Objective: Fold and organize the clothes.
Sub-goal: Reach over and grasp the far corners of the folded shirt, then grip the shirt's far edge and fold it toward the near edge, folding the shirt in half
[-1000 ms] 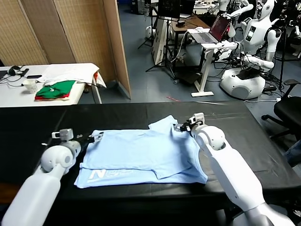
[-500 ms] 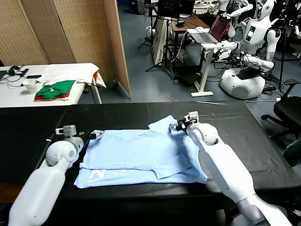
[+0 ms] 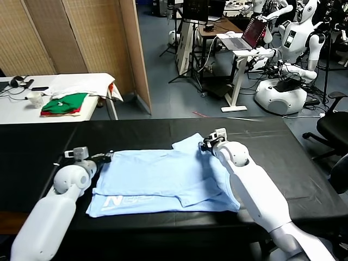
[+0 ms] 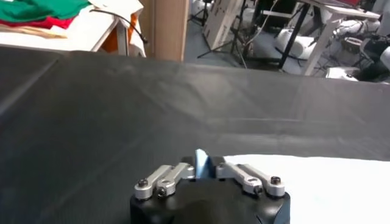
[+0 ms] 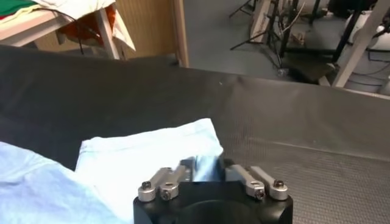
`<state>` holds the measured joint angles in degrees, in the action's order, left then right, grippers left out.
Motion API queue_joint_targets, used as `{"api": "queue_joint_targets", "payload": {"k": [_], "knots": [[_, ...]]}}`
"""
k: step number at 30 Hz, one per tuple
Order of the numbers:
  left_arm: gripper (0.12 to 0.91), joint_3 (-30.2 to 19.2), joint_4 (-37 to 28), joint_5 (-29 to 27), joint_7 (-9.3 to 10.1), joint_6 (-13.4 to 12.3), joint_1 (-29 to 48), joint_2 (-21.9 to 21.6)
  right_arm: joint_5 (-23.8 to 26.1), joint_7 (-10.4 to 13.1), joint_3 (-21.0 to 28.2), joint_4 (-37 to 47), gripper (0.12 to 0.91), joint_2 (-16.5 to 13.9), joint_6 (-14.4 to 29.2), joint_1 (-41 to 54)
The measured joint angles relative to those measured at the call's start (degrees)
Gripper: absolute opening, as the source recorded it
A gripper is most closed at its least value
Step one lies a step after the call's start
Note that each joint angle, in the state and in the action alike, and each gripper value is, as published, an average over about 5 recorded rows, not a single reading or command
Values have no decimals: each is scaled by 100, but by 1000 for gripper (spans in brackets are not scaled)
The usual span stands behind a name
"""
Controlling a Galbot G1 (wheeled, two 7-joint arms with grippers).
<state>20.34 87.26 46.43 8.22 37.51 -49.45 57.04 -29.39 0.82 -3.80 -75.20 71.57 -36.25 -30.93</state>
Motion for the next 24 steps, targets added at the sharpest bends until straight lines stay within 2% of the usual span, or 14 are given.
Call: {"api": "queue_joint_targets", "payload": {"k": [4,9,18,24], "knots": [[150,35,132,37,33,-11,-39,-54,100,-11,-91,-256,140,-111,295,-140],[150,151,422,66,88,-14,-168,-154,215,-56,-222,-833,140,-339,341,-437],[150,555,1266,-35,63,-39,-849,-405,421,-105,-707,-2129,140,-878,90,-1449],[150,866,1955,-321,49,-14,-1566,-416,701,-95,-979,-2919,140,-1106,-221,-2197]]}}
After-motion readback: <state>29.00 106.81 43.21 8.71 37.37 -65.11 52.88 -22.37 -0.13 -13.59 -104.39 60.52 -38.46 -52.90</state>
